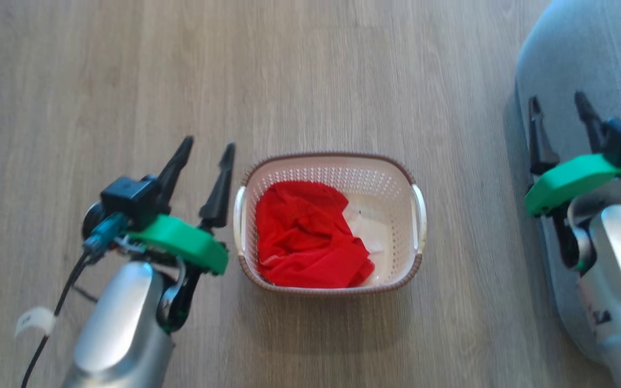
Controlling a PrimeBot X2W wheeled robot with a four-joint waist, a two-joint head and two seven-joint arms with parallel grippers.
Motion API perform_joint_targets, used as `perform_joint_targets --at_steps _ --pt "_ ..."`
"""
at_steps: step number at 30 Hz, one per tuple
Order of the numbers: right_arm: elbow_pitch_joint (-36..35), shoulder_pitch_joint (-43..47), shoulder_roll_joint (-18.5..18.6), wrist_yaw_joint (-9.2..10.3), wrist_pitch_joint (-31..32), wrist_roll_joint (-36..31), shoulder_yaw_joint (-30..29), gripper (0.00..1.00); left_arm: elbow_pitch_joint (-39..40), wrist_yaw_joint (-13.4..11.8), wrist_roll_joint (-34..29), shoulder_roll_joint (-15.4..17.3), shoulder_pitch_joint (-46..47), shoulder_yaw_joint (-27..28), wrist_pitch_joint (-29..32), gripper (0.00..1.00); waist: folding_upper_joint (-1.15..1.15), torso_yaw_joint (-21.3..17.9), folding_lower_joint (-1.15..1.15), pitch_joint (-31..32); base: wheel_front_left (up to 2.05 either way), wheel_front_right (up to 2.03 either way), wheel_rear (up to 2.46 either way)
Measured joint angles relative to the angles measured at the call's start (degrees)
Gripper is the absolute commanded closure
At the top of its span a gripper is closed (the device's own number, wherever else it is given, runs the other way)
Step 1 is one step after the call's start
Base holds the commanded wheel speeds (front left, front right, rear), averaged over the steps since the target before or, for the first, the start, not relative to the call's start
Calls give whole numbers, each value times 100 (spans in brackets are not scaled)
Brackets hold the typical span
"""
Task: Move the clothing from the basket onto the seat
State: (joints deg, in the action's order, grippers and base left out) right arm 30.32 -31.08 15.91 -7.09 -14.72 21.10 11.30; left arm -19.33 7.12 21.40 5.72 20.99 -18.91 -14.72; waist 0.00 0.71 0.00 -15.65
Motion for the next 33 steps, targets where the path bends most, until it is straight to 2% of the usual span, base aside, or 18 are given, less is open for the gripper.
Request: perform_joint_targets --at_steps 12,26,33 --pt "-398 1009 -519 0 0 -185 -472 0 -147 -1 -622 -207 -827 1234 0 0 0 150 0 719 0 0 0" --pt "-684 1897 -825 0 0 -500 -711 0 -102 0 -890 -299 -1321 1641 1 0 0 -61 0 1153 0 0 0" --pt "-971 2139 -924 0 0 -595 -838 0 216 -66 -1063 -307 -1555 1882 1 0 0 -201 0 1238 0 0 0"
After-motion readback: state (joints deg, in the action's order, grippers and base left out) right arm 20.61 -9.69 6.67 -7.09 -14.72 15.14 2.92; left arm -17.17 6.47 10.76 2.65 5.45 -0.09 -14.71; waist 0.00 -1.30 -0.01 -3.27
